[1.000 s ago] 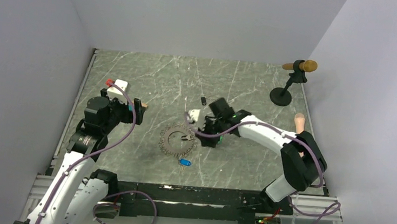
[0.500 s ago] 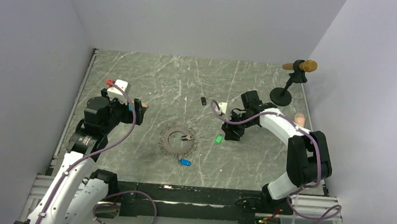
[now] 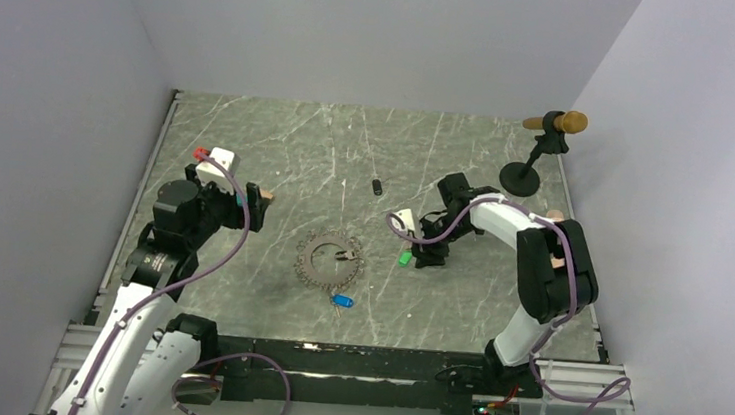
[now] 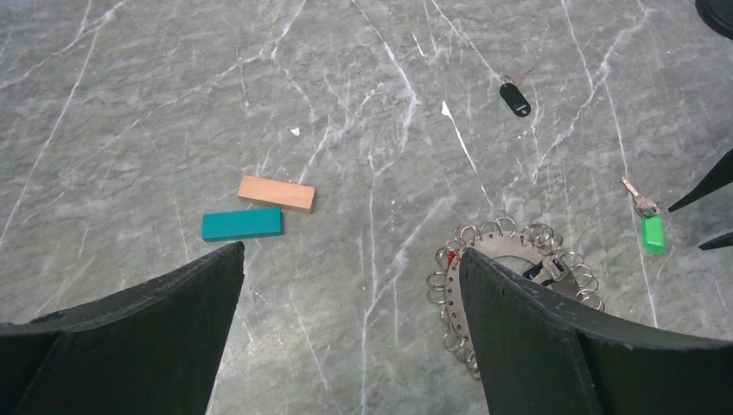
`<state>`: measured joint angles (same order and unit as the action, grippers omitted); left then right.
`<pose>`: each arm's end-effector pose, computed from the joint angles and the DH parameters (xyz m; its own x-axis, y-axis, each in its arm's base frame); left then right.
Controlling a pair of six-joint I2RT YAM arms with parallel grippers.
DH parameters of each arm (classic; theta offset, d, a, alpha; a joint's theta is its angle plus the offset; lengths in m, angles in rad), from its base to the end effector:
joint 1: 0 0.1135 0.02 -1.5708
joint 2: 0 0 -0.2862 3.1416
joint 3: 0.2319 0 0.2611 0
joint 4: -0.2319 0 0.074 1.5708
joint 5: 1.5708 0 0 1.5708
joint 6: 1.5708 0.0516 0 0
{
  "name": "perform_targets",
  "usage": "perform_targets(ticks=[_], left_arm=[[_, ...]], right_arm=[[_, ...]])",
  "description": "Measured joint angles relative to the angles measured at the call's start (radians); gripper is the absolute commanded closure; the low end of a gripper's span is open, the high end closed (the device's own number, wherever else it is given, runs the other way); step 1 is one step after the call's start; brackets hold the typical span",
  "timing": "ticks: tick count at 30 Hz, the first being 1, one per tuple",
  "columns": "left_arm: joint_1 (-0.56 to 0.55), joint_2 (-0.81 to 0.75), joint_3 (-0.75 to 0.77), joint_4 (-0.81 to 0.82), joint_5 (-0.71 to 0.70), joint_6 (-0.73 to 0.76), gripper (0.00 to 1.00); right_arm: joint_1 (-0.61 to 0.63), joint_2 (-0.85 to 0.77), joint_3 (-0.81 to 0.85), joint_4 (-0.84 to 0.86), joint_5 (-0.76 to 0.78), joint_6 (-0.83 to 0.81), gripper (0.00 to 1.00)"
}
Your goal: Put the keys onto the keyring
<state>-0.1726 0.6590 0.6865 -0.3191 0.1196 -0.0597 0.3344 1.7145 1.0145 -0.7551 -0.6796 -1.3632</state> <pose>0.1625 -0.0346 0.3197 -0.2996 -0.0079 -0.9540 0.2657 0.9597 -0.0914 0.2795 0.1314 0.1656 0.1235 -0.7629 -0.6347 -0.9849 -0.1725 0.0157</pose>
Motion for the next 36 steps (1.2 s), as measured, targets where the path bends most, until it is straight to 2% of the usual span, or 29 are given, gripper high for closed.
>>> perform_targets(ticks=[16, 23, 31, 36], left_arm=[[0.001, -0.001, 0.0, 0.0, 0.018, 0.0, 0.01], [0.001, -0.001, 0.0, 0.0, 0.02, 0.0, 0.01], [0.001, -0.001, 0.0, 0.0, 0.023, 0.0, 0.01], [0.001, -0.001, 0.0, 0.0, 0.026, 0.0, 0.01]], right_arm=[[-0.018, 0.025, 0.043, 0.009, -0.001, 0.004, 0.54], [-0.019, 0.066, 0.06, 0.023, 0.006, 0.019, 0.6], [-0.019, 0.101, 0.082, 0.021, 0.005, 0.02, 0.77], [-0.019, 0.103, 0.097, 0.011, 0.005, 0.019, 0.96]])
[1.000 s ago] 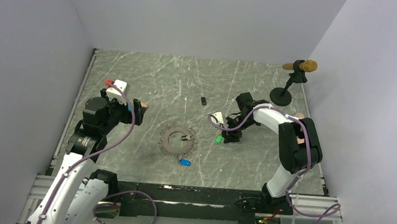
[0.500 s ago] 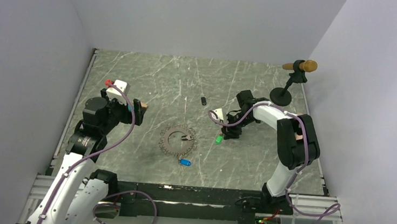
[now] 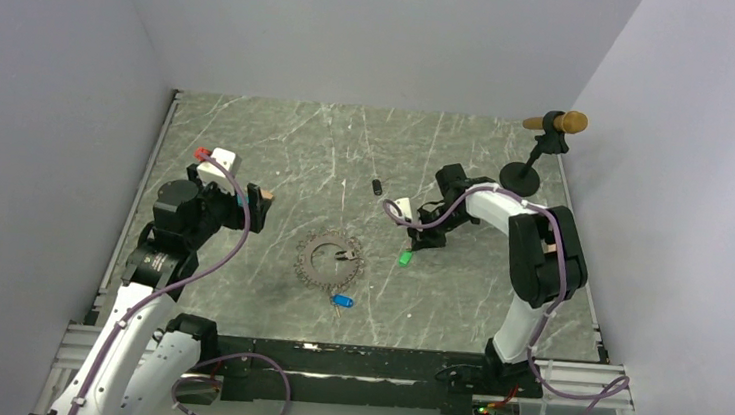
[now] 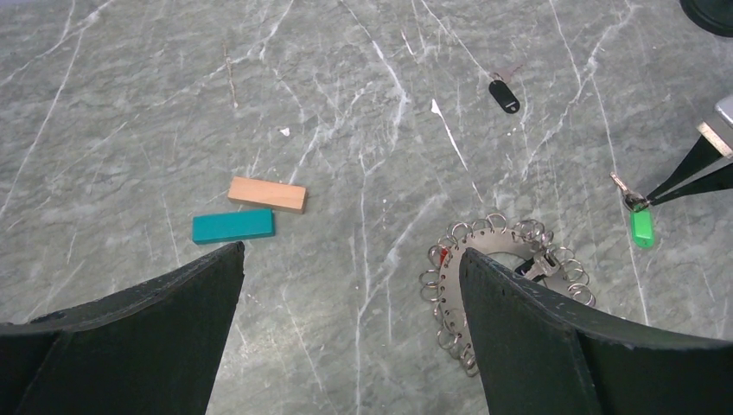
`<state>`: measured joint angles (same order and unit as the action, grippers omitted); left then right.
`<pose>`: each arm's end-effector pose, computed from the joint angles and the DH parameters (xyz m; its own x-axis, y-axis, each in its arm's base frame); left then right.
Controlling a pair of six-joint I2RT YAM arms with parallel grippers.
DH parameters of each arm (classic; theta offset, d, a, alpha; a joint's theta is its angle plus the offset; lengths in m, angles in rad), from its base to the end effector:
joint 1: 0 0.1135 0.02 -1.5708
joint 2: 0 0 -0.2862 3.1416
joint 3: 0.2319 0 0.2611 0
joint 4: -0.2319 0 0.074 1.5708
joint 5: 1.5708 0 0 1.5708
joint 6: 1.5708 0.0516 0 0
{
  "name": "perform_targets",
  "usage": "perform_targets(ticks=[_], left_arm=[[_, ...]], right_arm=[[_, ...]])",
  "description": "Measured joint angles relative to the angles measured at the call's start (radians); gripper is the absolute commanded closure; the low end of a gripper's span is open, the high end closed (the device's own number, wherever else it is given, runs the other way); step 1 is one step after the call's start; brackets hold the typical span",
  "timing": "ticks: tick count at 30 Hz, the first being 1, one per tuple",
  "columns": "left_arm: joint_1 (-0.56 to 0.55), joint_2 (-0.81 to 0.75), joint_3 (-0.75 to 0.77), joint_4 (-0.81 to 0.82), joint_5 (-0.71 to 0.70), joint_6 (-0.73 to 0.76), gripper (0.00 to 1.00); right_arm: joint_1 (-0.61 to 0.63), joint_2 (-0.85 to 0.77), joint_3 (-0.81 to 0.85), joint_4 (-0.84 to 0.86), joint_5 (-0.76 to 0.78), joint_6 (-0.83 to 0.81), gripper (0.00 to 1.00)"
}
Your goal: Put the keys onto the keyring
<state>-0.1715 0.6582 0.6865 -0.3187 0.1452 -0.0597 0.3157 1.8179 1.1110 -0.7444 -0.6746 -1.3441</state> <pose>0.1620 -0.0356 0.3199 -0.2999 -0.0080 -0.9540 0.2881 0.9525 -0.0985 0.3092 0.1349 0.1581 0.0931 -0.7701 -0.6311 -0.9901 -0.1387 0.0232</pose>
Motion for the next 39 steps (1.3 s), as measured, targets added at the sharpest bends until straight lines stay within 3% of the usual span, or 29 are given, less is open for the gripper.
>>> perform_targets(ticks=[1, 6, 10, 11, 16, 21, 27, 31, 36, 39], left_arm=[[0.0, 0.0, 0.0, 0.0, 0.001, 0.0, 0.01], [0.0, -0.002, -0.001, 0.009, 0.043, 0.0, 0.01], [0.002, -0.029, -0.021, 0.051, 0.158, 0.0, 0.01], [0.002, -0.037, -0.028, 0.063, 0.193, 0.0, 0.06], [-0.024, -0.074, -0.149, 0.311, 0.523, -0.037, 0.1], [-0.193, -0.032, -0.253, 0.553, 0.716, -0.048, 0.15], [-0.437, 0.147, -0.106, 0.562, 0.726, 0.135, 0.46], [-0.519, 0.283, -0.033, 0.57, 0.686, 0.211, 0.49], [-0.581, 0.367, -0.066, 0.628, 0.638, 0.232, 0.58], [-0.608, 0.398, -0.066, 0.654, 0.616, 0.235, 0.59]], right_arm=[[0.0, 0.002, 0.004, -0.002, 0.0, 0.0, 1.0], [0.0, 0.005, 0.009, -0.006, -0.001, 0.002, 1.0], [0.0, 0.005, 0.008, -0.006, -0.003, 0.002, 1.0], [0.0, 0.005, 0.008, -0.007, -0.006, 0.001, 1.0], [0.0, -0.046, 0.01, -0.076, -0.068, -0.048, 1.0], [0.011, -0.24, 0.075, -0.251, -0.221, -0.19, 1.0], [0.035, -0.365, 0.112, -0.525, -0.402, -0.504, 1.0], [0.058, -0.365, 0.111, -0.652, -0.477, -0.622, 1.0], [0.093, -0.365, 0.111, -0.706, -0.524, -0.678, 1.0], [0.106, -0.36, 0.111, -0.721, -0.534, -0.692, 1.0]])
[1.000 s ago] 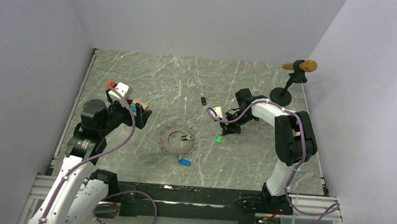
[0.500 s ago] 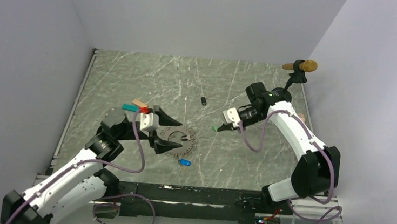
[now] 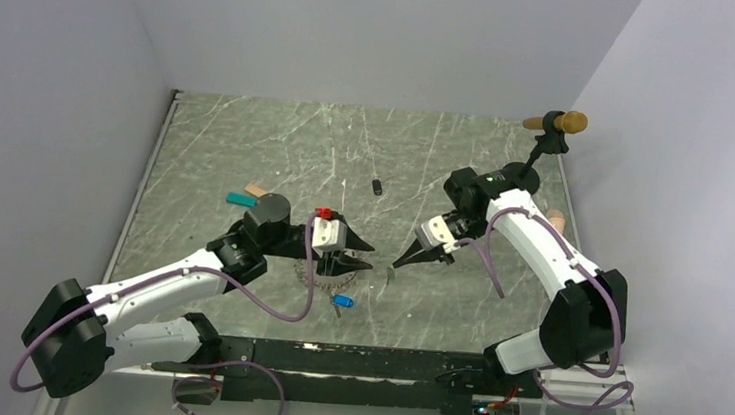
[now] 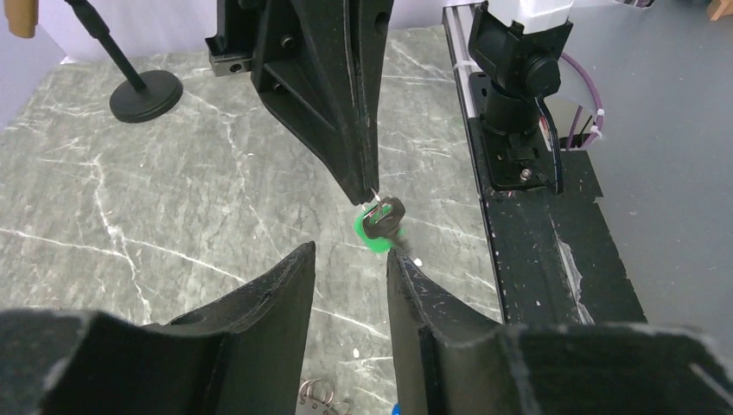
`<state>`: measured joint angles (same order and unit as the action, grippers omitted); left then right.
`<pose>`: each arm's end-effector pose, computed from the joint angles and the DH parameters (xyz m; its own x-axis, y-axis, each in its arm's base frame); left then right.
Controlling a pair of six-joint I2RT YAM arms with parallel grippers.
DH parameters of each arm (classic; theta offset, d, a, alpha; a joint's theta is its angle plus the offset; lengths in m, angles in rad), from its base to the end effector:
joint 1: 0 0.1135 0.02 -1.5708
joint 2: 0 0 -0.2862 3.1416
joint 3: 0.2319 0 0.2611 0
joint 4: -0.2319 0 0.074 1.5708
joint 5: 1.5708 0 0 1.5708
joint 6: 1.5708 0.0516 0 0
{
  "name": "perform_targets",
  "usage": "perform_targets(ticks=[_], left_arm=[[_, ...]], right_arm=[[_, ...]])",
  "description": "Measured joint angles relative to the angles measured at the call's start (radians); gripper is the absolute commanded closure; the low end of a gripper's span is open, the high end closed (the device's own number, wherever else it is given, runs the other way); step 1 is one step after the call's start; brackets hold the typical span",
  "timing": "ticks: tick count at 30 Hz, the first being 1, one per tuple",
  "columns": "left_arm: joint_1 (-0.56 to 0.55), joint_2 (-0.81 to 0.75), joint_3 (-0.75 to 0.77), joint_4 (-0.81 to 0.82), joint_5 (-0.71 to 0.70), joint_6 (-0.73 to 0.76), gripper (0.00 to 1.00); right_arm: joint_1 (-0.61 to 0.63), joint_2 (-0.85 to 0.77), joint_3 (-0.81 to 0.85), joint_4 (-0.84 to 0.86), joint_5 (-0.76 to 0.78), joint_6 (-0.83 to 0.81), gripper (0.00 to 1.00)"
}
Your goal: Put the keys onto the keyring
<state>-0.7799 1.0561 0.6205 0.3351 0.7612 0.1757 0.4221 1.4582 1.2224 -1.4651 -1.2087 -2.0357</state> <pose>0.1496 -0.1980 0.2986 0.1041 0.0751 -0.9917 0.9942 0.0193 0.1058 0.1964 0.1411 0.3054 0.4363 -0.1512 -0.8870 -0.7931 -0.5303 -0.2998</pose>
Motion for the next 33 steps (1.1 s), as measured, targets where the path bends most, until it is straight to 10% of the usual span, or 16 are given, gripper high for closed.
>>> perform_targets(ticks=[33], left_arm=[[-0.139, 0.021, -0.006, 0.011, -0.288, 0.074, 0.6]], right_arm=[[-0.018, 0.044, 0.0, 0.022, -0.1, 0.024, 1.0]])
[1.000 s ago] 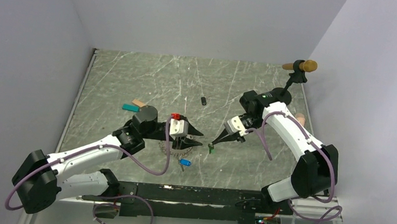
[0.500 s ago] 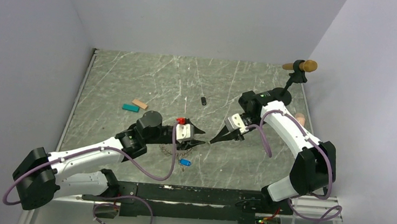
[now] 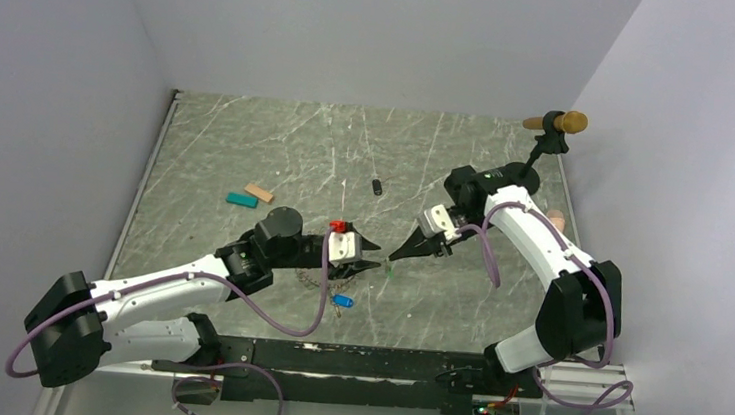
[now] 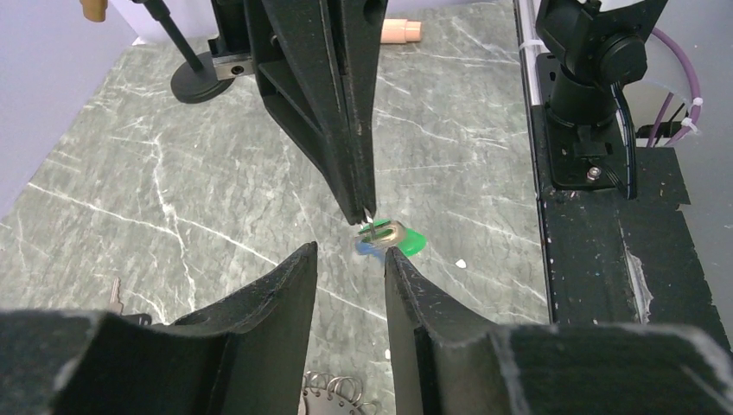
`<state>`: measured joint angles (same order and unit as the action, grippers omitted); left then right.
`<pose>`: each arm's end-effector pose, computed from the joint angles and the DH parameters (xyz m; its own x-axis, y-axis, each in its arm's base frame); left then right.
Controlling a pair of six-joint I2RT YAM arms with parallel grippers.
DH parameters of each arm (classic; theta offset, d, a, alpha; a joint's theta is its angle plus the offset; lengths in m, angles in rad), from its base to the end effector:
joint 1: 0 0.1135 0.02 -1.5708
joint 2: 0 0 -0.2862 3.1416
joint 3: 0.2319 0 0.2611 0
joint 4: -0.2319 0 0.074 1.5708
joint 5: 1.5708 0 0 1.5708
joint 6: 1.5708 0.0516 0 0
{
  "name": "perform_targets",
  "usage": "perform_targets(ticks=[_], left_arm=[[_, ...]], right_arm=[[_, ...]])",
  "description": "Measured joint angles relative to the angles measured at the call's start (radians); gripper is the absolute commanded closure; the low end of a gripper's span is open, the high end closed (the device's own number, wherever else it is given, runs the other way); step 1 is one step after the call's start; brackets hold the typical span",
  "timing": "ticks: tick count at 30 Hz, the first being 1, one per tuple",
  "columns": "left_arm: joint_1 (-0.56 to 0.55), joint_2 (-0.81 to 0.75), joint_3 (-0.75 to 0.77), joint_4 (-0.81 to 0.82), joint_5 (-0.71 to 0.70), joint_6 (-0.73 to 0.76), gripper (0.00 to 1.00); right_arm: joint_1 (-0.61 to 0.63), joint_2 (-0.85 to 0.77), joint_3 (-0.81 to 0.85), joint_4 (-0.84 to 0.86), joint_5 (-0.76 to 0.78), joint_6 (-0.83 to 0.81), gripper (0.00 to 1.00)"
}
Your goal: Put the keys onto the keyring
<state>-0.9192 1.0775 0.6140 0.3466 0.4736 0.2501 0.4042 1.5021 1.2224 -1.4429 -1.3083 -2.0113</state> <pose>0.1376 -0.2192 0.2917 0.1746 0.1343 -0.9754 0.9693 0.1510 0.1943 0.2084 0.1433 0.3002 0.3584 -0.1020 -0.9280 -0.8358 -0.4779 -0.2703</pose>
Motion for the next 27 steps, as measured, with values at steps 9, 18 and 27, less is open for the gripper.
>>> perform_targets(ticks=[9, 18, 27], left_arm=[[-0.001, 0.017, 0.0, 0.0, 0.01, -0.005, 0.64], [-0.001, 0.037, 0.0, 0.003, 0.006, -0.019, 0.69], [-0.001, 0.037, 0.0, 0.011, 0.001, -0.034, 0.75]], right_arm=[[-0.011, 0.0, 0.0, 0.029, -0.011, 0.038, 1.0], [-0.011, 0.002, 0.0, 0.042, -0.04, 0.056, 1.0], [-0.011, 0.005, -0.002, 0.069, -0.061, 0.081, 1.0]])
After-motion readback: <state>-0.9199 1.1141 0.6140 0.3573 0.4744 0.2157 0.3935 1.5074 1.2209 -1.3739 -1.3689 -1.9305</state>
